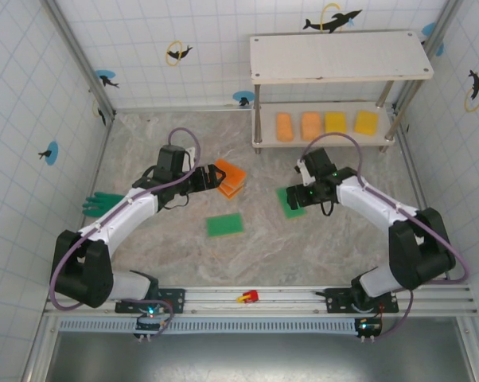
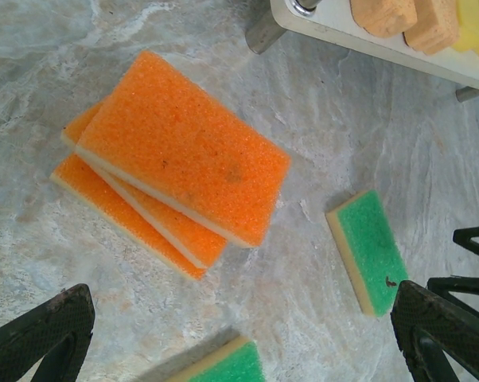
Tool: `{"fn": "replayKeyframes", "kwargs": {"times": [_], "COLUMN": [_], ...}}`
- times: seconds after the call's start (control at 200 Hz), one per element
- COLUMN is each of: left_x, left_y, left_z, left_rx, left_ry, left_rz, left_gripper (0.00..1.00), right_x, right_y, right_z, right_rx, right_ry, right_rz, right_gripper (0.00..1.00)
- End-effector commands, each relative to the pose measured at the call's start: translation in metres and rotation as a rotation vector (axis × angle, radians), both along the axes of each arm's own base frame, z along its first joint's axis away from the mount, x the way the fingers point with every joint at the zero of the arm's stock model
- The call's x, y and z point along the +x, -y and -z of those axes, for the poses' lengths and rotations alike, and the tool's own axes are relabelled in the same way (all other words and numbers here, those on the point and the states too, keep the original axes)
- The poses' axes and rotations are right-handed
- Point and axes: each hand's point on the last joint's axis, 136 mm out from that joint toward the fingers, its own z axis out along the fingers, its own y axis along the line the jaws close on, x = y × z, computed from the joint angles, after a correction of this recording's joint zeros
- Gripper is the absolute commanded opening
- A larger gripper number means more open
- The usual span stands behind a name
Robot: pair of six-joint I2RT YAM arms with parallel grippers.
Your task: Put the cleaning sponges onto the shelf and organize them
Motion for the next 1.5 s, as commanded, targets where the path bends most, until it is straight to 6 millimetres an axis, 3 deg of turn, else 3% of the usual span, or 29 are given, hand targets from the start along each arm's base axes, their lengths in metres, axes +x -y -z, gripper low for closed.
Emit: {"fn": "replayKeyframes", "kwargs": {"times": [0.0,0.571,0.856,1.327,1.497], "left_x": [0.002,0.001,0.000,-0.002,-0.003], "left_y": [0.008,0.003,0.000,-0.003,-0.004], "left_z": [-0.017,-0.021,-0.020,-0.020,-0.021], "left_rx": [-0.025,-0.029,-0.021,-0.015,-0.015], "left_ry": [0.046,0.038,0.033,0.027,0.031], "left_rz": [0.030,-0.010,-0.021,-0.035,-0.040], "left_gripper": [0.98,0.97,0.98,0.97,0.98], "right_x": [0.016,0.005,0.005,-0.010,-0.016], "right_y": [-0.011,-0.044,-0.036,-0.029,-0.026], "right_z": [-0.016,0.029,0.032,0.057,0.060], "right_rx": [0.076,0.043,0.031,0.044,0.048], "right_ry": [0.130,0.072,0.157,0.130,0.143], "right_rz": [0.075,-0.045,0.004,0.022,0.040], "right_gripper": [0.98,0.98,0.98,1.00,0.96]}}
